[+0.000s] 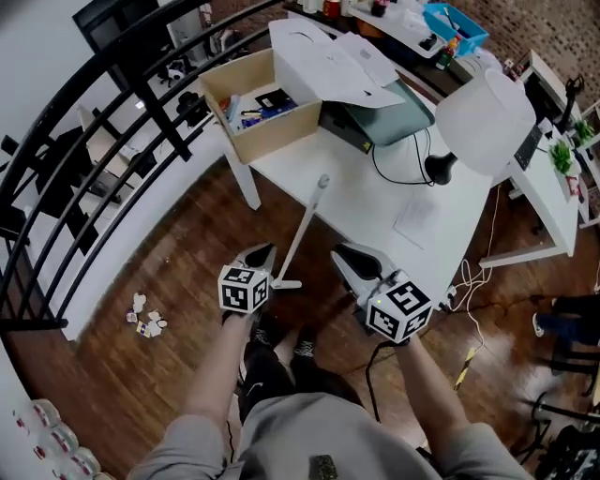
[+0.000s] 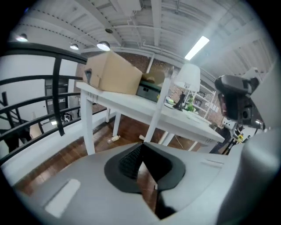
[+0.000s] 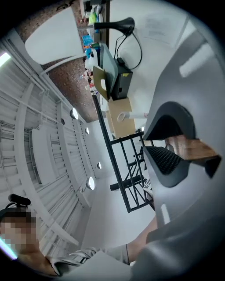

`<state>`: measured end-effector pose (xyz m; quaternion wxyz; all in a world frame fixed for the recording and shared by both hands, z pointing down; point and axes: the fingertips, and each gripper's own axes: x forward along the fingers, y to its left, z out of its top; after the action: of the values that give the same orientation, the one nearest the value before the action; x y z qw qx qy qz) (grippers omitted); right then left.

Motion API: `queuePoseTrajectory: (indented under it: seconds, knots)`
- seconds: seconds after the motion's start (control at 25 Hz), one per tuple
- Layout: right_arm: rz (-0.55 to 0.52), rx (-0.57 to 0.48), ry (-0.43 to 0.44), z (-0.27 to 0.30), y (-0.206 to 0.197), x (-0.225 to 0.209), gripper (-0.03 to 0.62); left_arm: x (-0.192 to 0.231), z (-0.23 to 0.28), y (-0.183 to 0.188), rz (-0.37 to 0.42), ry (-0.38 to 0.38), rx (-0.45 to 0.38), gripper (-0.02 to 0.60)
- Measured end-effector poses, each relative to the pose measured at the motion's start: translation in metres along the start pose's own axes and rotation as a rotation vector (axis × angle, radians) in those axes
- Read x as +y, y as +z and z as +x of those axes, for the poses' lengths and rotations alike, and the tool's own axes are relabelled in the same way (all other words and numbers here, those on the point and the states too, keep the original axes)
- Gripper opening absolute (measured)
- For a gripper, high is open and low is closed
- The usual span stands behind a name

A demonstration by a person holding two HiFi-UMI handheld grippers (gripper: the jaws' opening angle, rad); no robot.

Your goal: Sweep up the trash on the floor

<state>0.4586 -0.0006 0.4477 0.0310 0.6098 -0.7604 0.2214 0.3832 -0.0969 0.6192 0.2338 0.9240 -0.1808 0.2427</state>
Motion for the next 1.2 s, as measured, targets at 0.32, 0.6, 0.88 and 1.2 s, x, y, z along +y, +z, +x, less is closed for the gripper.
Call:
queuePoseTrajectory:
  seconds: [0.32, 0.6, 0.88, 1.2]
  knots:
    - [-0.102, -0.003, 0.33, 0.077, 0.02, 0.147, 0.009, 0.056, -0.189, 0.023, -0.103, 0.219, -0.253, 0.005]
    - [-0.149, -0.025, 0.54, 0.126, 0.026, 0.296, 0.0, 0.097, -0.35, 0.007, -0.143, 0.385, -0.406, 0.005]
    - [-0.246, 0.012, 0.664, 0.17, 0.001, 0.445, 0.0, 0.125, -0.484, -0.024, -0.182, 0.469, -0.488, 0.005]
    - [-0.305, 0.011, 0.783, 0.203, -0.012, 0.574, 0.0, 0.151, -0.591, -0.041, -0.161, 0.531, -0.547, 0.005]
